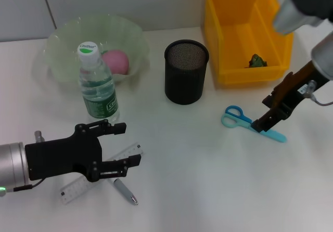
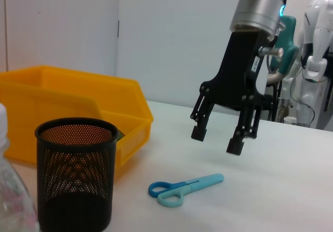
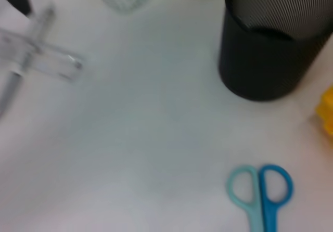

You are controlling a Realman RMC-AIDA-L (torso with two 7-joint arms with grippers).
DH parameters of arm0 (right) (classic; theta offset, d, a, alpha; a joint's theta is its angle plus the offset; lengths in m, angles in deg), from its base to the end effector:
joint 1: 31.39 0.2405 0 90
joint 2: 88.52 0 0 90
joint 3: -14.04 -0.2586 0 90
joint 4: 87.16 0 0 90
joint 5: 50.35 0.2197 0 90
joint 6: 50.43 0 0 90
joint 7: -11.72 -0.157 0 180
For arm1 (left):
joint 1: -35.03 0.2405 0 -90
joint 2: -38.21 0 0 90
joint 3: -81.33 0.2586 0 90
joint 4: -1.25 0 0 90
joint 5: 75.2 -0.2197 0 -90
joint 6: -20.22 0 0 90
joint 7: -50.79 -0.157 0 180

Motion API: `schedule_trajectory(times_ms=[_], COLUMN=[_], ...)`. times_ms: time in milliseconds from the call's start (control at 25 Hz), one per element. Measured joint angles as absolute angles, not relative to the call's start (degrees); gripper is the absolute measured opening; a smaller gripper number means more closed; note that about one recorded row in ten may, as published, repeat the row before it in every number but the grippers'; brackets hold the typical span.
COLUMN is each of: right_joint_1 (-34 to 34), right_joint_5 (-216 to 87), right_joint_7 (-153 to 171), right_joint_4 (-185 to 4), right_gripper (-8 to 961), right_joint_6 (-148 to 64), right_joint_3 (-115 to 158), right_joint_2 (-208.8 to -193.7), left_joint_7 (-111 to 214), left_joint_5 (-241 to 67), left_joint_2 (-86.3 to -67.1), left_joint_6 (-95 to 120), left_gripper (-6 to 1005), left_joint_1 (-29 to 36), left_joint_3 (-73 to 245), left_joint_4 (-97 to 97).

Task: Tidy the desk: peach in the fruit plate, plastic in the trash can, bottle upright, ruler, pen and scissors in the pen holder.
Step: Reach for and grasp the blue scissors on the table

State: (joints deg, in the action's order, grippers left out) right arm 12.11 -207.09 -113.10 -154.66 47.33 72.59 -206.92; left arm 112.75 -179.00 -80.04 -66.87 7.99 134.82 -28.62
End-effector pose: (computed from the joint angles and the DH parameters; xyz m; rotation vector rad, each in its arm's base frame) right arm 0.2052 0.3902 0.0315 -2.7045 0.7826 -0.5724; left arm -0.2704 0.3128 -0.0495 -2.8203 -0.3505 -0.7203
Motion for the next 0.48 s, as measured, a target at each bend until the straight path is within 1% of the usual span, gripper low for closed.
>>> schedule_trajectory(times_ms=[120,480], right_joint_1=[13.14,15.28], right_joint_5=[-210.05,-211.64], right_joint_7=[-115.57,-119.74], right_joint_4=[-153.56,-145.62], right_gripper=[755,747], right_joint_6=[45.34,38.15], right_joint_3=[76.01,80.95], right_joint_2=[-207.51,-207.52], left_joint_7=[112.92,113.1], left_joint_5=[-179.0,-179.0], left_joint_2=[-80.03,-80.0], left_joint_6=[-66.82,-66.7], left_gripper=[823,823], left_joint_1=[7.92,7.88], left_joint_3=[134.82,134.68], left_joint_4=[-28.6,-28.52])
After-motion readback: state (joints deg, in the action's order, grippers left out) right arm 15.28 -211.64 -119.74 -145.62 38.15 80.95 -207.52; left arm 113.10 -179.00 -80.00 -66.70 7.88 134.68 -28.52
